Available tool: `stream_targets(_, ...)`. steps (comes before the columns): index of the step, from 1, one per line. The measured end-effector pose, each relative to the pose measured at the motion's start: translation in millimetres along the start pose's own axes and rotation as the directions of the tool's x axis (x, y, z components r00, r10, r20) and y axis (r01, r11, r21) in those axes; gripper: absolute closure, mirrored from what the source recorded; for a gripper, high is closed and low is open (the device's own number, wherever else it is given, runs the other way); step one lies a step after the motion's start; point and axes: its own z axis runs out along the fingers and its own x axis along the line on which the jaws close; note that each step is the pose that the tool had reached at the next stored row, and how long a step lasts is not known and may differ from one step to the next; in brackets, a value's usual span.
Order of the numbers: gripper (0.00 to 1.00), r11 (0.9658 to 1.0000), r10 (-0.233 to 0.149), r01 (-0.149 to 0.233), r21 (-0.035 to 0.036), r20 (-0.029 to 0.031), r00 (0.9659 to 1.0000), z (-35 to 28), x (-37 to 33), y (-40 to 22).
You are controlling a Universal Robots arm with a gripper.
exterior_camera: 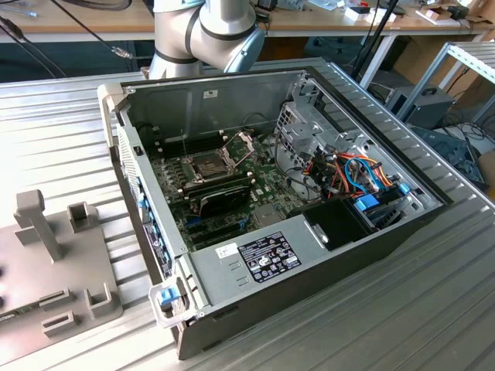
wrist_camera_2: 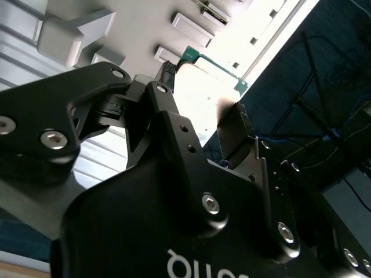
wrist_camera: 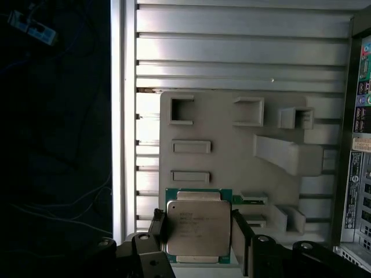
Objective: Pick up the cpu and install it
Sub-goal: 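Pick up the cpu and move it towards the insertion slot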
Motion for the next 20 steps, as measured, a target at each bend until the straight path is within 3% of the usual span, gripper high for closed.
stream_targets(10, 0.45, 1.0, 0.0, 0.0, 0.0009, -0.0001, 1.0, -5.4, 0.0, -0.3)
stream_targets(20, 0.45, 1.0, 0.0, 0.0, 0.0009, -0.0002, 1.0, -5.9, -0.9, -0.4)
